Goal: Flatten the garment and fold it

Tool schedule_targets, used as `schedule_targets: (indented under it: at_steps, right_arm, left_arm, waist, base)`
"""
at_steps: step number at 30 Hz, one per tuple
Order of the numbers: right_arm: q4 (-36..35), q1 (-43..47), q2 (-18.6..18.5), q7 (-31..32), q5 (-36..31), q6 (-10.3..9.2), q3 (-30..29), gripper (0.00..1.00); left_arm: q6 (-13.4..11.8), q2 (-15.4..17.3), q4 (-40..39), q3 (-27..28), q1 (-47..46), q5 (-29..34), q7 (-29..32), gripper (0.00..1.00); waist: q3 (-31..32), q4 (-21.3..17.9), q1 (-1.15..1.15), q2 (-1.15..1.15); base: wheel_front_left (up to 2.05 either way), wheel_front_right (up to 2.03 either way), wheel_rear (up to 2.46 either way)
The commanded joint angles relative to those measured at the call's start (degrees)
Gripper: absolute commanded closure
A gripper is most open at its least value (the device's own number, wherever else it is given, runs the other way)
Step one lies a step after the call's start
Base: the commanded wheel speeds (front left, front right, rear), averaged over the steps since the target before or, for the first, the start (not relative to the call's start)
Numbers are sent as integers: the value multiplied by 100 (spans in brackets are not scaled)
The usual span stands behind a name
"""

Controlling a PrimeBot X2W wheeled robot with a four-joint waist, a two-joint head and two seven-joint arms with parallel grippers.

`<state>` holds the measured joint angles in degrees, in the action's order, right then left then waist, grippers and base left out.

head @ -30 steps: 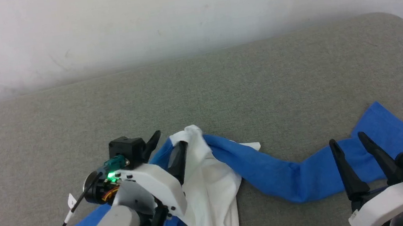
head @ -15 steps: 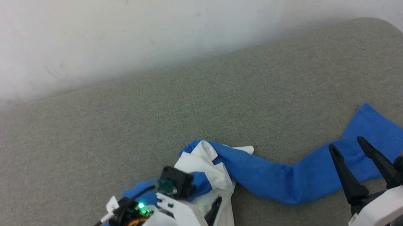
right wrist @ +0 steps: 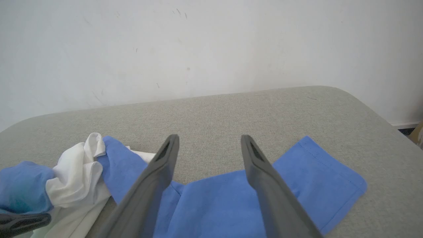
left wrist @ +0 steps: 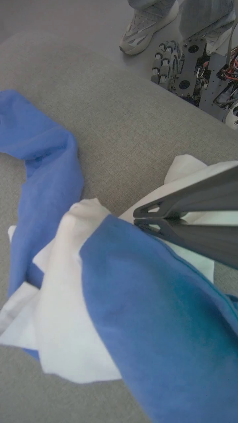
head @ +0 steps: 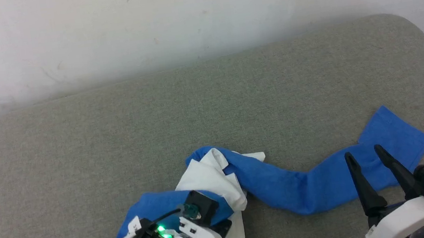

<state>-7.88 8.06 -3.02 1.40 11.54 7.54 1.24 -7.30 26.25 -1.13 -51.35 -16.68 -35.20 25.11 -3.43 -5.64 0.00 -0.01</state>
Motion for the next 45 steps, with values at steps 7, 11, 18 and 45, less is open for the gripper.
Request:
schedule_targets:
  at_steps: [7, 11, 18, 45]
  right_arm:
    - [25, -28, 14, -28, 23, -5, -13, 0]
    - [35, -8, 14, -39, 33, -5, -12, 0]
    - [28, 22, 14, -31, 23, -5, -25, 0]
    - [75, -147, 14, -99, 43, -5, 3, 0]
  left_arm:
    - [-79, 44, -77, 245, -211, 101, -350, 100]
    - [-168, 76, -273, 331, -207, 126, -470, 100]
    - [-203, 148, -729, 299, -242, 166, -372, 0]
    - [-131, 534, -2, 601, -1520, 538, 55, 100]
  waist:
    - [43, 20, 0, 1]
    - [65, 32, 0, 1]
    - [101, 73, 0, 1]
    - [-213, -38, 0, 1]
  base:
    - [0, 0, 0]
    - [0, 0, 0]
    - [0, 0, 0]
    - [0, 0, 0]
